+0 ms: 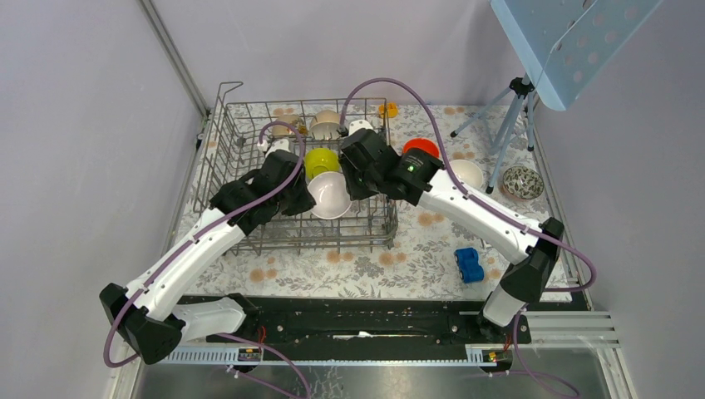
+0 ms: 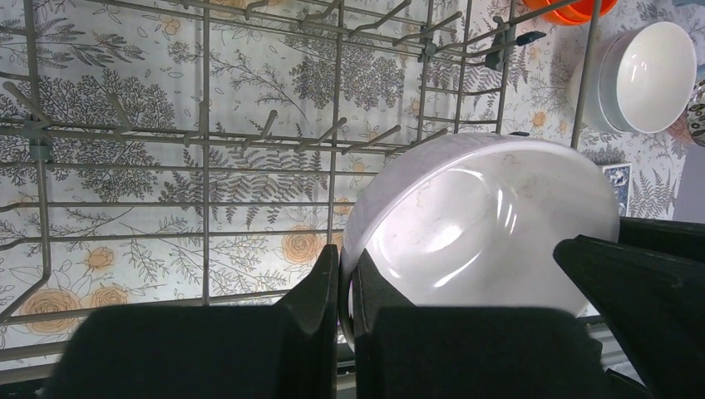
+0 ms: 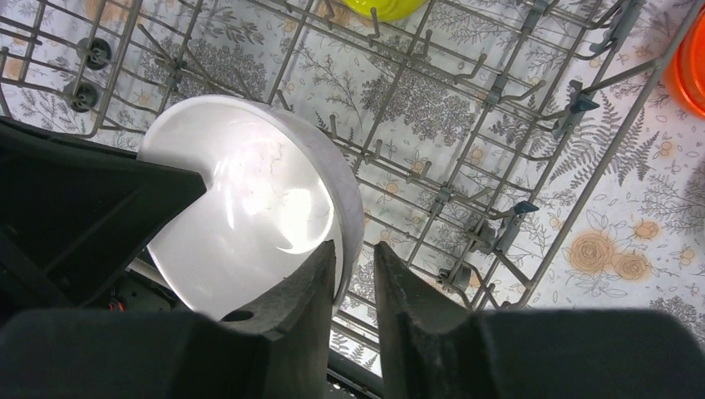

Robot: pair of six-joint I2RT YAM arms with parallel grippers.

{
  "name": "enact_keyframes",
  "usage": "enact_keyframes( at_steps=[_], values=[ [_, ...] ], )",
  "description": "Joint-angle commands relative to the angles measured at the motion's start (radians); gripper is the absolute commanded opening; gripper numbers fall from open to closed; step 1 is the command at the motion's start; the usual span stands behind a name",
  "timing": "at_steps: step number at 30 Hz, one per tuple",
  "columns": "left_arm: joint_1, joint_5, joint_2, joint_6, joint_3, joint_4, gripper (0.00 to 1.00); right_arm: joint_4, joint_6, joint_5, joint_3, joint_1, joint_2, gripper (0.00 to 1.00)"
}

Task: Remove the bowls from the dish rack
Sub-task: Place the bowl at the center of the board.

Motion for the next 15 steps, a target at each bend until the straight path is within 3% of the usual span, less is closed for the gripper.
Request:
enact_keyframes(
  at_steps=[1,6,8,13,15],
  values=[
    [-0.005,0.006,-0.014,-0.020,0.041,0.044,0.00,0.008,-0.013,-0.019,-0.014,-0.005,0.007,0.26],
    [-0.006,0.029,-0.018,-0.019,0.031,0.062,0.00,0.004,-0.007,-0.005,-0.015,-0.004,0.000,0.01],
    [-0.006,0.045,-0.023,-0.016,0.022,0.074,0.02,0.000,-0.003,0.004,-0.013,-0.004,-0.012,0.00],
    [-0.006,0.127,-0.048,-0.007,0.004,0.121,0.64,-0.041,-0.004,0.034,-0.007,-0.004,-0.064,0.00],
    [-0.006,0.144,-0.059,-0.009,0.011,0.127,0.84,-0.057,-0.008,0.051,-0.027,-0.004,-0.104,0.00]
  ],
)
